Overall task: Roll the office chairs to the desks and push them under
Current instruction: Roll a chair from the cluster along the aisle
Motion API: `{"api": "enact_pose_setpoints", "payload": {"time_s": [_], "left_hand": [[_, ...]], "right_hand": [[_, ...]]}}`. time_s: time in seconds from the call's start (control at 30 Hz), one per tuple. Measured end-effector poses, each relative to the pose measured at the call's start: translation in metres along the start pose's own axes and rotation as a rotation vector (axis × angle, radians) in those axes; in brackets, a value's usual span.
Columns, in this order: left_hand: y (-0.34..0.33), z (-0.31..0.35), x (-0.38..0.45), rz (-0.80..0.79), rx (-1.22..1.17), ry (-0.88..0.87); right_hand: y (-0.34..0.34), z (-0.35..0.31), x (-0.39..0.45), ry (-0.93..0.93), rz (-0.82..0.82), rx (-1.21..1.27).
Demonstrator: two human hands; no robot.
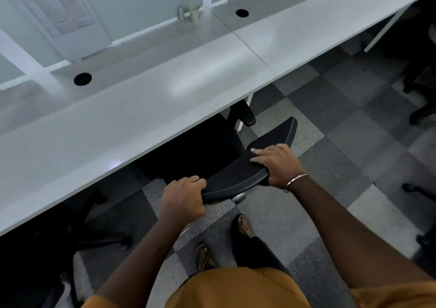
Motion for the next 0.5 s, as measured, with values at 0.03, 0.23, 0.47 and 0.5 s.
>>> {"api": "enact_pose_setpoints", "payload": {"time_s": [0.03,0.23,0.47,0.5], "left_hand": [[-0.001,0.003,0.01,0.006,-0.007,0.002],[-0.007,0.005,0.081,0.019,-0.017,0.094],[-0.012,-0.008,0.171,0.018,-0.024,0.176],[-0.012,-0.011,0.178,0.018,-0.034,0.187]], "right_hand": [[0.0,0.01,0.007,0.0,-0.003,-0.015],[0.001,0.063,0.071,0.014,-0.016,-0.035],[-0.008,0.115,0.162,-0.079,0.085,-0.087],[-0.009,0.119,0.173,-0.073,0.063,-0.085]]}}
Point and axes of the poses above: each hand's wrist, its own x-axis towards the middle knuckle, its own y-axis out of the back of the hand, z = x × y, the point moved 3 cm from there along x, towards the middle knuckle, and after that the axes turned 15 degrees about z, right-handed, at the moved point
